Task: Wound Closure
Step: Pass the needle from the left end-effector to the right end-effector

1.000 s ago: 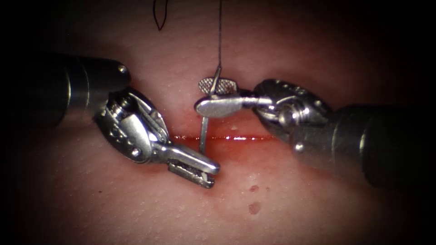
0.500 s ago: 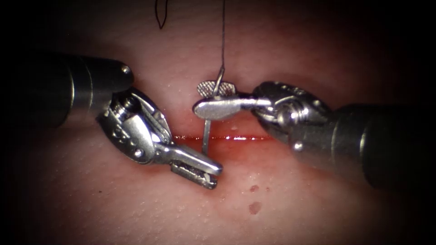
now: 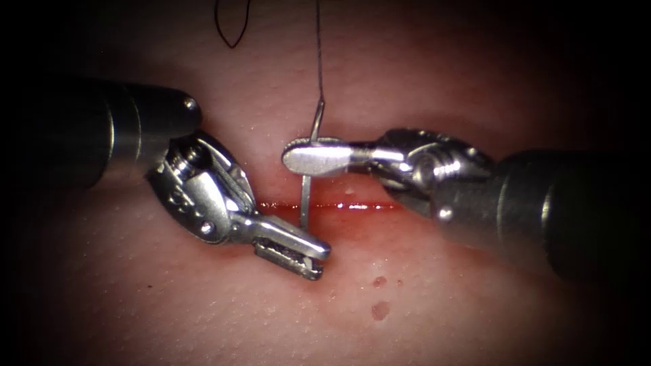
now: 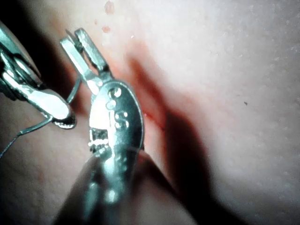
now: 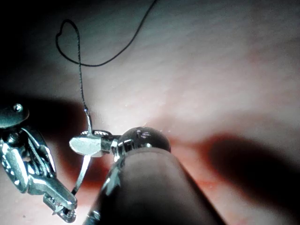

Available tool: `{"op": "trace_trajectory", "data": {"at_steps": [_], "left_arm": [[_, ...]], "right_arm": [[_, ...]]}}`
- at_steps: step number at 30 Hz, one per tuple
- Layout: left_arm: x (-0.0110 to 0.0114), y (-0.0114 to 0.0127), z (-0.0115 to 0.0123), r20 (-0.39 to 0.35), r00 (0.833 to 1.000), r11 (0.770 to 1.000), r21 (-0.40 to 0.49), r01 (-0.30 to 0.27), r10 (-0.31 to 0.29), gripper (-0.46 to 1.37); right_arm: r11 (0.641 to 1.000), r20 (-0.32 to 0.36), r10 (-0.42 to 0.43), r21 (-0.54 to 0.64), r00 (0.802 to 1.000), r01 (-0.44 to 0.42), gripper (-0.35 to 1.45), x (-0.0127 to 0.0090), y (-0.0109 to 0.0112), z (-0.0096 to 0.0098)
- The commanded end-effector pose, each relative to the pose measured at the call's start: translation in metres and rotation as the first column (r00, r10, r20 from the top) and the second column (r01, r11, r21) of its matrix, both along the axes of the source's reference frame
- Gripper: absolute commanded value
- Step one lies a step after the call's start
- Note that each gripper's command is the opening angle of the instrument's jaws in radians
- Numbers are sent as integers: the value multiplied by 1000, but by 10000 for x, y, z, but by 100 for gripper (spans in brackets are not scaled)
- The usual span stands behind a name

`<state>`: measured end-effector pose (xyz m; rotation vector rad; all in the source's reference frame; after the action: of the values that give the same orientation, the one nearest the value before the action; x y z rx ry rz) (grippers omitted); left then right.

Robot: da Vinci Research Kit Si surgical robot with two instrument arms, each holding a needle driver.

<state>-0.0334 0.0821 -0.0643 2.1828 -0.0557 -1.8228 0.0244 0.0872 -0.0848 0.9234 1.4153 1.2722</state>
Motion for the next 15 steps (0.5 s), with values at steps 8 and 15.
{"op": "trace_trajectory", "data": {"at_steps": [8,15], "left_arm": [[1,-1,1,-24,999,993,110,-32,35,78],[4,-1,0,-55,998,992,126,-8,15,83]], "right_arm": [[1000,7,2,4,1000,-2,-35,-2,2,0],[1000,20,13,10,1000,-14,-35,-6,4,0]]}}
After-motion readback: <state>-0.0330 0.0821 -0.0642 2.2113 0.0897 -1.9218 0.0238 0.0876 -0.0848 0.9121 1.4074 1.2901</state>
